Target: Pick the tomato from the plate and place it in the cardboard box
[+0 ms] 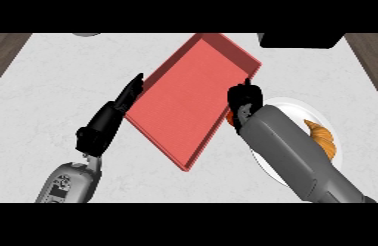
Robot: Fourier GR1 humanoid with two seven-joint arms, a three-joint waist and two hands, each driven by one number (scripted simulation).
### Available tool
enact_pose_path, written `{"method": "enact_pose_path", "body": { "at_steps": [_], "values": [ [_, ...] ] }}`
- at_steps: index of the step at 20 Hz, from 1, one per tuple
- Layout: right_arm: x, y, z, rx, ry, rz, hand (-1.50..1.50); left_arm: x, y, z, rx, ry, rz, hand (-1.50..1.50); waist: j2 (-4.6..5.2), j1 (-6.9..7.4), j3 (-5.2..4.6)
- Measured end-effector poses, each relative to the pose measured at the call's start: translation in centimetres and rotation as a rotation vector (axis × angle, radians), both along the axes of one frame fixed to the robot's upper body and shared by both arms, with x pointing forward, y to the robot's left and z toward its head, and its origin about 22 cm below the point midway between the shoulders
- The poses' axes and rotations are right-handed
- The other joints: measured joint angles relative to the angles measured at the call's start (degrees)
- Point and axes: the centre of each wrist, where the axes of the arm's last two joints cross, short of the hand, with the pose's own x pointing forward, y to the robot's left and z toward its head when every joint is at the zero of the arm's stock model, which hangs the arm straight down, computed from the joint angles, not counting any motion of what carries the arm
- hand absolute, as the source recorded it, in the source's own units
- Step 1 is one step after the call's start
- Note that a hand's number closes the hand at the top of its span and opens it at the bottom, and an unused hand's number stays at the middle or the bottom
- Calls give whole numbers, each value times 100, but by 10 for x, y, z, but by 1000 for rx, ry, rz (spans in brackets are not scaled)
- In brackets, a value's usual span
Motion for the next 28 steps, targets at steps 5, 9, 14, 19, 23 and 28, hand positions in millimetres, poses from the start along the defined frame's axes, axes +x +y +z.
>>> {"method": "enact_pose_path", "body": {
  "at_steps": [5, 9, 14, 19, 23, 28],
  "values": [
    [1, -3, 1, -31, -21, 40, 150, -1, 3, 1, 3, 8, -4, 0, 11, 19, 6],
    [-15, 2, 1, 40, -131, 209, 150, -2, 4, -7, 12, 12, 15, 0, 38, -10, 2],
    [-65, 51, 29, 355, -273, 707, 150, -4, 3, -11, 13, 35, 6, 0, 70, 39, 63],
    [-102, 37, 45, 601, -487, 1042, 150, -7, 9, -16, 16, 46, 43, 0, 87, -166, 76],
    [-116, -9, 46, 743, -638, 1170, 150, -6, 14, -14, 18, 43, 69, 0, 115, -274, 69],
    [-138, -75, 57, 877, -720, 1255, 150, -9, 18, -9, 19, 38, 68, 0, 119, -307, 56]
  ]
}}
